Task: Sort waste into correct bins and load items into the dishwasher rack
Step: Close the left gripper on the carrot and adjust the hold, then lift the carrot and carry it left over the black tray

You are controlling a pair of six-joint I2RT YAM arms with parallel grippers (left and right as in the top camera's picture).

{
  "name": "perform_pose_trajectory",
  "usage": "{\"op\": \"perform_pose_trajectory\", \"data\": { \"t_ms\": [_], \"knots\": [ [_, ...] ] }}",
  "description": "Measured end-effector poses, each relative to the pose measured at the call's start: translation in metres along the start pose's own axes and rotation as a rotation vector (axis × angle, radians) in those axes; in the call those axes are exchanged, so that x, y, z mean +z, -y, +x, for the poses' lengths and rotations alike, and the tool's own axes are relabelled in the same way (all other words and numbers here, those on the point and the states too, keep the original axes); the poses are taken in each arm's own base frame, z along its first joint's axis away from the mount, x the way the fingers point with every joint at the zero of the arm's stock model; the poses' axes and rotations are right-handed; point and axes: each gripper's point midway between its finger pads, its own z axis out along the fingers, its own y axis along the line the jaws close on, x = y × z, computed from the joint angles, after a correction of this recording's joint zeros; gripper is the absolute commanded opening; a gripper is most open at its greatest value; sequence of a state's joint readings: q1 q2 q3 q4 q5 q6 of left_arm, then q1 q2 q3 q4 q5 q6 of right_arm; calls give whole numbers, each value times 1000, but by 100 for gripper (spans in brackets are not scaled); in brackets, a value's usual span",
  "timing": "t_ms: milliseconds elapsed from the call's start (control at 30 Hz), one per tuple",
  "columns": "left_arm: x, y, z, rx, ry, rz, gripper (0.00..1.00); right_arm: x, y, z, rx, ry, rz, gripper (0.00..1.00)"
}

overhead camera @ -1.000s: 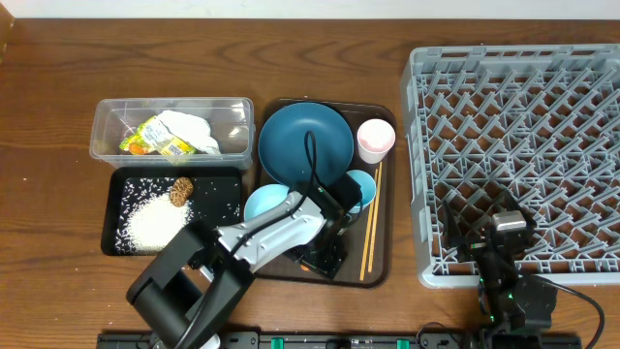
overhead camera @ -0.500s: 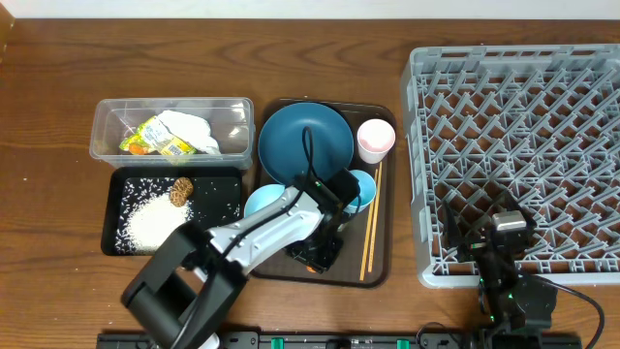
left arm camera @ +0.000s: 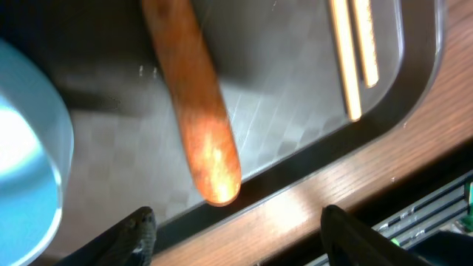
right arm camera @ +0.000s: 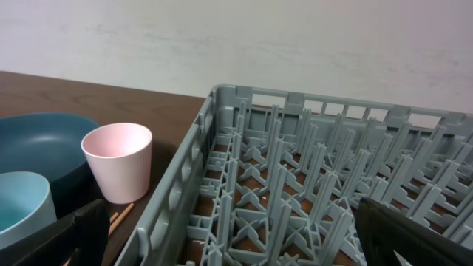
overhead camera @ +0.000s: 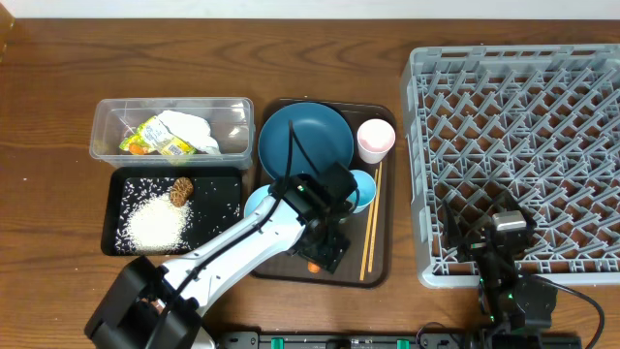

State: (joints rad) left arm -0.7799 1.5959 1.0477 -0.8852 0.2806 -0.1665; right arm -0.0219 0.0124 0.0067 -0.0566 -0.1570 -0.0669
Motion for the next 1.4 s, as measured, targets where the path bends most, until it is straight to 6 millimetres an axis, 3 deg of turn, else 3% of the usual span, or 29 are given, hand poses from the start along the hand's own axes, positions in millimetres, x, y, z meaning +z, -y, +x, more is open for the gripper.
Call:
{"op": "perform_pose_trajectory", "data": {
  "t_ms": [133, 267, 400, 567, 667, 767, 1133, 1400],
  "knots": [
    [15, -1, -9, 3, -6, 3, 76, 0, 0, 0, 0, 0, 0, 99],
    [38, -4, -4, -4, -87, 7, 75, 0, 0, 0, 0, 0, 0, 99],
    [53, -10, 9, -29, -178, -3, 51, 0, 0, 0, 0, 0, 0, 99],
    [52, -11, 9, -32, -180, 4, 22, 0, 0, 0, 0, 0, 0, 99],
    [52, -10, 9, -29, -182, 10, 12, 0, 0, 0, 0, 0, 0, 99],
    [50, -9, 10, -28, -191, 11, 7, 0, 0, 0, 0, 0, 0, 99],
    [32, -5, 8, -28, -184, 11, 7, 0, 0, 0, 0, 0, 0, 99],
    [-15, -7, 13, -44, -84, 14, 6, 0, 0, 0, 0, 0, 0, 99]
  ]
}}
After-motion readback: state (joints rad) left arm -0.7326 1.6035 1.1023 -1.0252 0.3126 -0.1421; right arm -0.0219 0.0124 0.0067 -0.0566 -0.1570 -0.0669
